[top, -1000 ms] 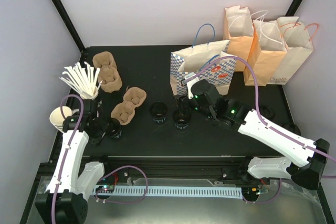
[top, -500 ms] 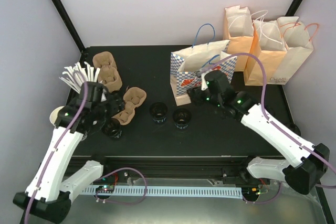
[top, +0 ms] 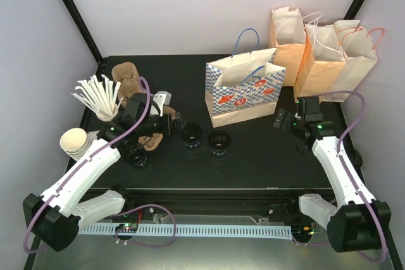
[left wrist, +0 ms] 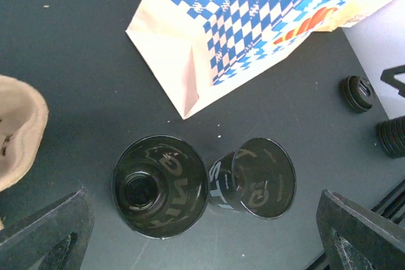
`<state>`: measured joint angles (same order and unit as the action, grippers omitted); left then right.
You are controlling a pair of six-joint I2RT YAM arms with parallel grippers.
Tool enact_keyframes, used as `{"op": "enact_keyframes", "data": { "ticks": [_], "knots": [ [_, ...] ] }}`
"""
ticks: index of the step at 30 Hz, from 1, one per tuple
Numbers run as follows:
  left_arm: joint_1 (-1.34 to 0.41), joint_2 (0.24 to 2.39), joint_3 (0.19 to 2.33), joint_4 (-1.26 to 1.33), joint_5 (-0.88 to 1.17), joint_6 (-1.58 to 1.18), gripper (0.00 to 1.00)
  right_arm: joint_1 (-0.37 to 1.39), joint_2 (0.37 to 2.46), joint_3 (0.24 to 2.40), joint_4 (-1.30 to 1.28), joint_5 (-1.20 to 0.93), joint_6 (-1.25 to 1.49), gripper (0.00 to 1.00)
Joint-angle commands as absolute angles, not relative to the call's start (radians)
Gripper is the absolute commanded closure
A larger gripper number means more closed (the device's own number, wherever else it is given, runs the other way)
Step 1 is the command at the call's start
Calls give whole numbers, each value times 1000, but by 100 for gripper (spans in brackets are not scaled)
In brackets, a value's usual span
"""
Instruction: Pack the takeout coffee
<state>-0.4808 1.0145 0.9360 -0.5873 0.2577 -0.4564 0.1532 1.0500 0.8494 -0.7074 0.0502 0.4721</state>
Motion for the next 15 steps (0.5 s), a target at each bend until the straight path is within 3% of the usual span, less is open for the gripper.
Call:
{"op": "enact_keyframes", "data": {
  "ticks": [1,9,15],
  "knots": [
    [-501,1015,884,-407,292,-382,1,20,1078,845,-725,131,580,0],
    [-502,1024,893,-417,341,-351,1,-183,1453,1062,-889,257,694,0],
    [-503,1008,901,-423,359,-314,1,-298,1551,1070,-809,250,704,0]
  ]
}}
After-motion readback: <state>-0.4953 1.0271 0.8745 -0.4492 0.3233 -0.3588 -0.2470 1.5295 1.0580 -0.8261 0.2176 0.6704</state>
